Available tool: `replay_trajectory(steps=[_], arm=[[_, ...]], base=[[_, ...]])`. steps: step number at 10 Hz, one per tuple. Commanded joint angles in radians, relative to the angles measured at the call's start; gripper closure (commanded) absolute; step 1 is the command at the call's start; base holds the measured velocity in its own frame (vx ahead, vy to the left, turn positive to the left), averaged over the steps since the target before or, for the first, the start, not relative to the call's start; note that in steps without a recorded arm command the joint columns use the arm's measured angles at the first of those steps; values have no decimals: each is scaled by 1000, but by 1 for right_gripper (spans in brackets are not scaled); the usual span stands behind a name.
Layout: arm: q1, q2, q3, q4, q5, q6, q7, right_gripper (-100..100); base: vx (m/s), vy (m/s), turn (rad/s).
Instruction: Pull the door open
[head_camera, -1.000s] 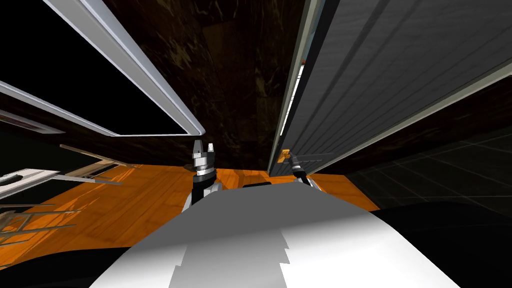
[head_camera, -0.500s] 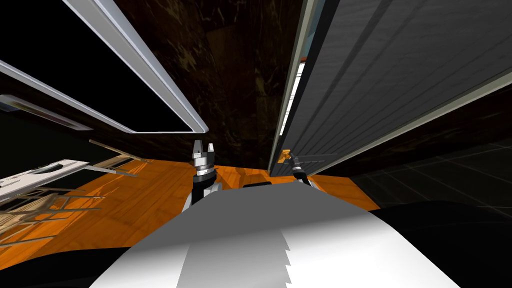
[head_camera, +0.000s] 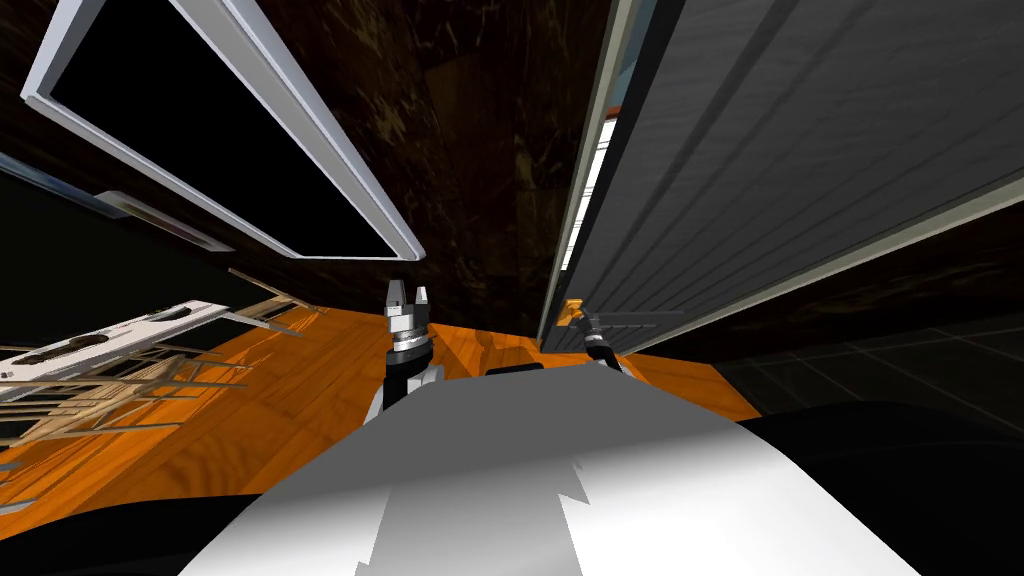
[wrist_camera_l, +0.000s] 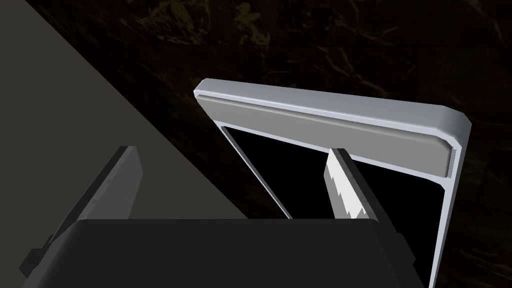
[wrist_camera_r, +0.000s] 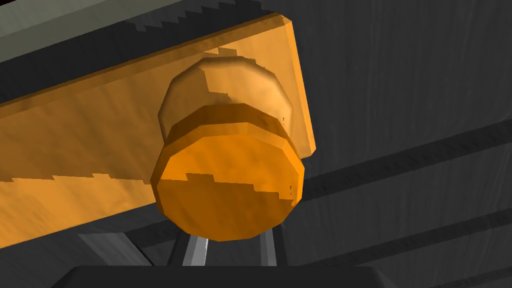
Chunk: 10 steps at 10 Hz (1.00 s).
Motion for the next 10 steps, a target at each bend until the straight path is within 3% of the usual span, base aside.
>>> replay_trajectory(steps=[1,3,4,5,6,7,8,9,10], arm=[[-4,4,18,-32,-11,-10,-18,100],[-4,4,18,-32,-11,-10,-18,100],[4,1,29,-40,-56,-6,-60,100],[4,1,29,-40,-56,-6,-60,100],[12,-2,39,-48,-101,-2,-95,100],[12,-2,39,-48,-101,-2,-101,100],[19,-5,48,-56,-145,3,-138,100],[19,-5,48,-56,-145,3,-142,100],[27,-7,58,-63,-187,7,-180,100]], base=[[-28,-4,-9],[1,5,-7],[-38,-21,100],[-49,-33,87],[-60,-28,149],[-48,-29,84],[-53,-45,88],[-49,-35,63],[-56,-22,144]])
